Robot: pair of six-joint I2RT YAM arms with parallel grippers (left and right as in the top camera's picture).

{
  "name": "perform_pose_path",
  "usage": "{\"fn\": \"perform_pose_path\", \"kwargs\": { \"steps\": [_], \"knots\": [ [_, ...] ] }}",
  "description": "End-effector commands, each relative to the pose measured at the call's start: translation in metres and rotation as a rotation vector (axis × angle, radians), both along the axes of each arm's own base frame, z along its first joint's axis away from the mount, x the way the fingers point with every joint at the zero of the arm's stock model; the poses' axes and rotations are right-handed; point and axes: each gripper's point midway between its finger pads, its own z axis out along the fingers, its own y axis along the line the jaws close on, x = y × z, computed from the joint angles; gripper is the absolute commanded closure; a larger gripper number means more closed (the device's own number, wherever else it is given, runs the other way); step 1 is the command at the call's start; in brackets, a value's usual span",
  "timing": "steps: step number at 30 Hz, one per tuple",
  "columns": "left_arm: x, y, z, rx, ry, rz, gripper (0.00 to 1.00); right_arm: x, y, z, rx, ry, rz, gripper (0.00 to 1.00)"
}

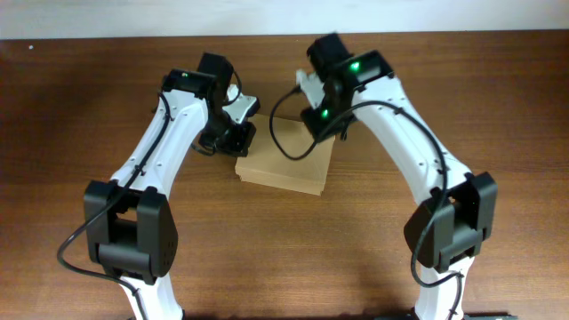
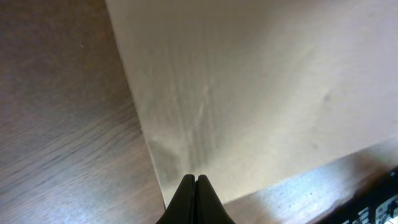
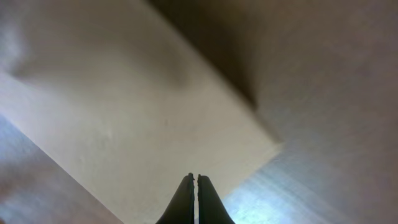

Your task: Pack container

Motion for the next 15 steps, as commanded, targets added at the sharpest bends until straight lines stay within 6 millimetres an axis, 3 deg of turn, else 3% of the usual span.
{"fn": "perform_pose_path", "kwargs": {
  "steps": [1,5,8,15],
  "knots": [
    [0.019,-0.006,0.029,-0.014,-0.077,-0.012,0.98,0.022,-0.01,0.035,0.048,-0.083,-0.051,0.96],
    [0.043,-0.002,0.077,-0.007,-0.209,0.003,0.99,0.041,-0.027,0.074,0.059,-0.183,-0.097,0.96],
    [0.071,0.016,0.126,0.039,-0.38,0.048,0.98,0.063,-0.049,0.118,0.045,-0.326,-0.156,0.96],
    [0.114,0.067,0.243,0.119,-0.769,0.201,0.91,0.085,-0.093,0.253,0.14,-0.714,-0.262,0.96]
  ]
}}
